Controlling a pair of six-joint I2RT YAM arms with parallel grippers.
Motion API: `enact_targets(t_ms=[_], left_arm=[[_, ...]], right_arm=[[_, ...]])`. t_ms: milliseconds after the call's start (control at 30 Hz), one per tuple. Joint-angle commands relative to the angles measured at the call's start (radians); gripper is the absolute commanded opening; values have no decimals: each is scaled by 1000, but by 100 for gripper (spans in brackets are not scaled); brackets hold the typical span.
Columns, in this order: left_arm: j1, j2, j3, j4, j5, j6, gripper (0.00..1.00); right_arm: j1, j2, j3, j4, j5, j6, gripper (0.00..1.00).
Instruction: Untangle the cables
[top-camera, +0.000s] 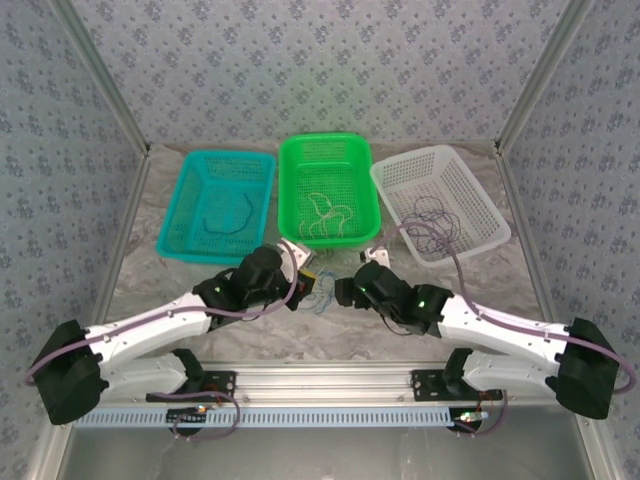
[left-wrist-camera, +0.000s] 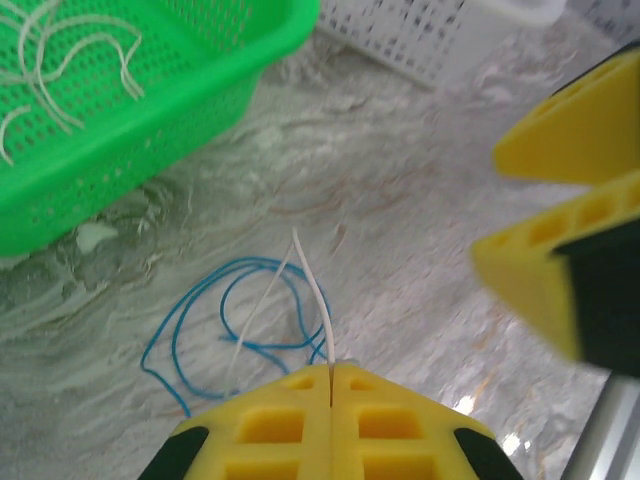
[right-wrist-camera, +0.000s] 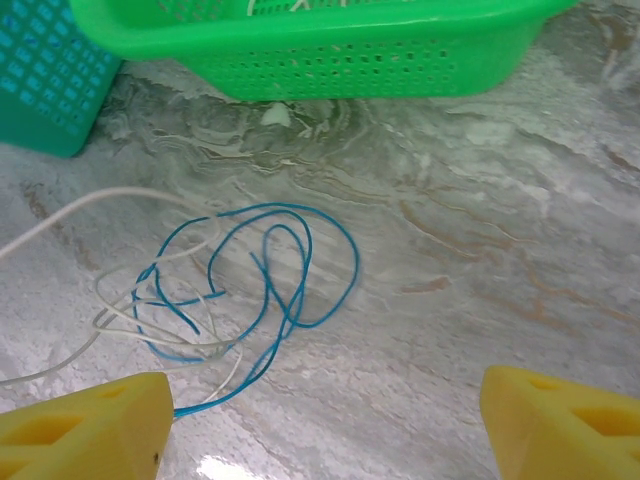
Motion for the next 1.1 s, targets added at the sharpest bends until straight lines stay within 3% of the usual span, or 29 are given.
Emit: enact_targets(t_ms=[0, 233, 700, 900, 1067], left_arm=[[-7, -35, 29, 39, 12, -40, 0], [-9, -92, 4, 93, 22, -94, 0], [-24, -120, -36, 256, 75, -181, 0], [-25, -174, -45, 315, 71, -205, 0], [-25, -274, -30, 266, 15, -168, 0]], right_arm=[[11, 23, -24, 116, 53, -36, 84], [15, 33, -68, 296, 57, -27, 86], [-10, 154, -55, 469, 80, 40, 89], [-37, 258, -3, 360, 82, 106, 85], [-35, 317, 7, 226, 78, 158, 80]])
